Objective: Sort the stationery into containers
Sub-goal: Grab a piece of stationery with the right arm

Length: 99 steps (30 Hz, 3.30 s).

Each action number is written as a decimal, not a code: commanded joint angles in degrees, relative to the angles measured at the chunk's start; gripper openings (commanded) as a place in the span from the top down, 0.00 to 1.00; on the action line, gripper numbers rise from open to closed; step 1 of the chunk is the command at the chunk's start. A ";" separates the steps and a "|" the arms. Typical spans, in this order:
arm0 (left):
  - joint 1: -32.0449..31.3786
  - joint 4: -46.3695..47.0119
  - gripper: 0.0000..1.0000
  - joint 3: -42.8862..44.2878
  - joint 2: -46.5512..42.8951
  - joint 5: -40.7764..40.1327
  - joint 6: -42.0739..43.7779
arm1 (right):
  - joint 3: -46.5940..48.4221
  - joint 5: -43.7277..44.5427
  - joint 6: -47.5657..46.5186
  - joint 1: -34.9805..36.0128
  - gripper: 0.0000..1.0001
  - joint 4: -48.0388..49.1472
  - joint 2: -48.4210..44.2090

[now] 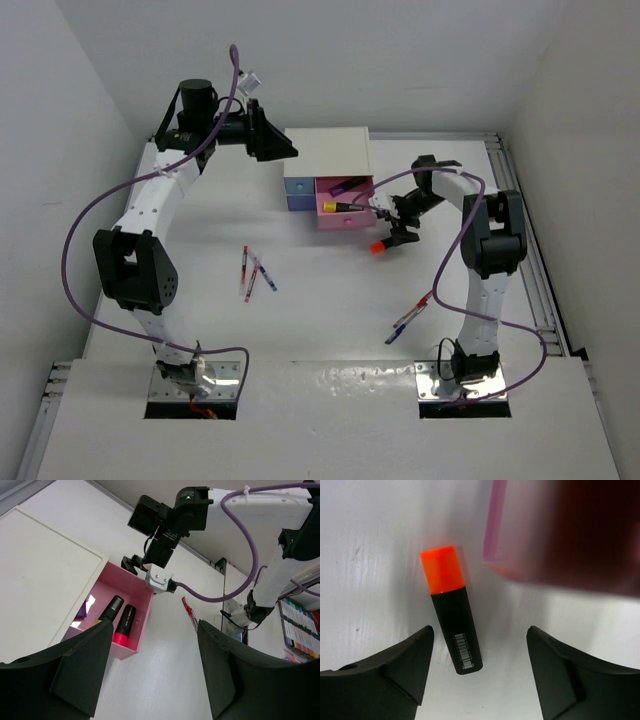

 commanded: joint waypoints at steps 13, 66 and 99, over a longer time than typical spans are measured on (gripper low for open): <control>1.44 2.73 0.26 0.82 -0.97 2.26 -1.02 | 0.23 -0.35 -0.16 -1.84 0.31 -6.25 -2.93; 6.89 1.49 0.29 -12.01 -13.18 -1.52 -2.16 | -16.91 33.40 104.69 6.15 0.69 26.53 -9.34; 9.44 5.18 0.29 -18.61 -19.08 -1.08 -4.00 | -45.75 34.45 90.37 14.59 0.49 40.08 -41.00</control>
